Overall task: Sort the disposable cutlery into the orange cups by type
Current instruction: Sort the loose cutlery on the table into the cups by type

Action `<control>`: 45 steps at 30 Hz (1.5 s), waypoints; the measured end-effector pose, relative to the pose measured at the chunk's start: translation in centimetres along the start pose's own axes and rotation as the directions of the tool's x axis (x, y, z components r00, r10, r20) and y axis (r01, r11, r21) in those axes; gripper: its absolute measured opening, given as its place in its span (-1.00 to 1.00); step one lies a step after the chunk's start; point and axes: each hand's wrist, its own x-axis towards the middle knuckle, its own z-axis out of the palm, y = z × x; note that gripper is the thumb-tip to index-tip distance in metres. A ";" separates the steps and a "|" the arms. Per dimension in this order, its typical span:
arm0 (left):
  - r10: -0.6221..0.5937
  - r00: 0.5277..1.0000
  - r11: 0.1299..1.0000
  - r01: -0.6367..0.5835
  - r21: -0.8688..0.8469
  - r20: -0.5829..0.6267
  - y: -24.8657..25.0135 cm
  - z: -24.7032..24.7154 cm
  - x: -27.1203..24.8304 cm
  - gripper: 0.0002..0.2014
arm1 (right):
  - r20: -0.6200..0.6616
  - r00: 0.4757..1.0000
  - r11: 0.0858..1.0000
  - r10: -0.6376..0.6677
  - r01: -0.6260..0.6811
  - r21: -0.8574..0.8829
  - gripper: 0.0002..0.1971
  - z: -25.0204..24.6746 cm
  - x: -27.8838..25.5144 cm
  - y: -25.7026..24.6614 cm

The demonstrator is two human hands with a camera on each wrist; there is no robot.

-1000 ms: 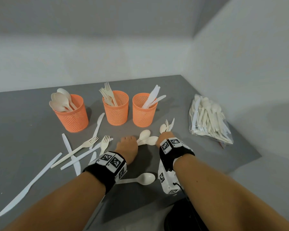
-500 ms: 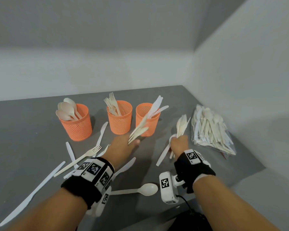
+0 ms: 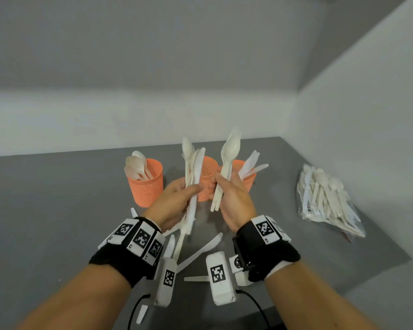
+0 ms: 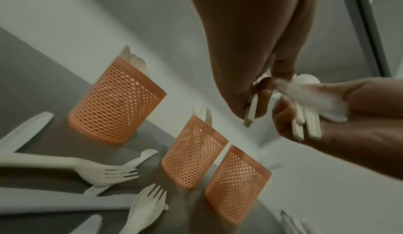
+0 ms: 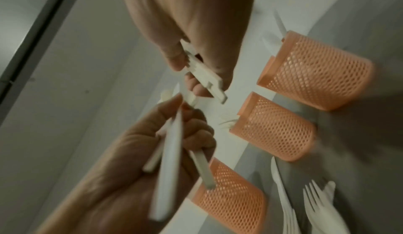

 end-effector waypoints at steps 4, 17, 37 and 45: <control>0.001 0.995 0.996 -0.009 -0.084 -0.102 0.2 -1.2 -0.6 -0.79 | 0.093 0.992 0.939 -0.090 0.116 -0.325 -0.58 2.8 -0.5 1.8; 0.036 0.991 0.956 -0.071 -0.286 -0.125 0.2 -2.8 -1.7 -0.68 | 0.042 0.967 0.803 -0.250 0.231 -0.549 -0.72 7.0 -2.1 3.6; -0.150 0.981 0.799 0.050 -0.599 -0.119 0.1 -0.1 4.8 -0.86 | 0.180 0.982 0.913 -0.058 0.125 -0.388 -0.91 -1.3 1.7 -0.2; -0.106 0.992 0.721 0.120 -0.683 0.063 -0.4 0.5 5.1 -0.88 | 0.277 0.947 0.902 0.161 -0.028 -0.430 -0.73 -1.3 1.9 1.3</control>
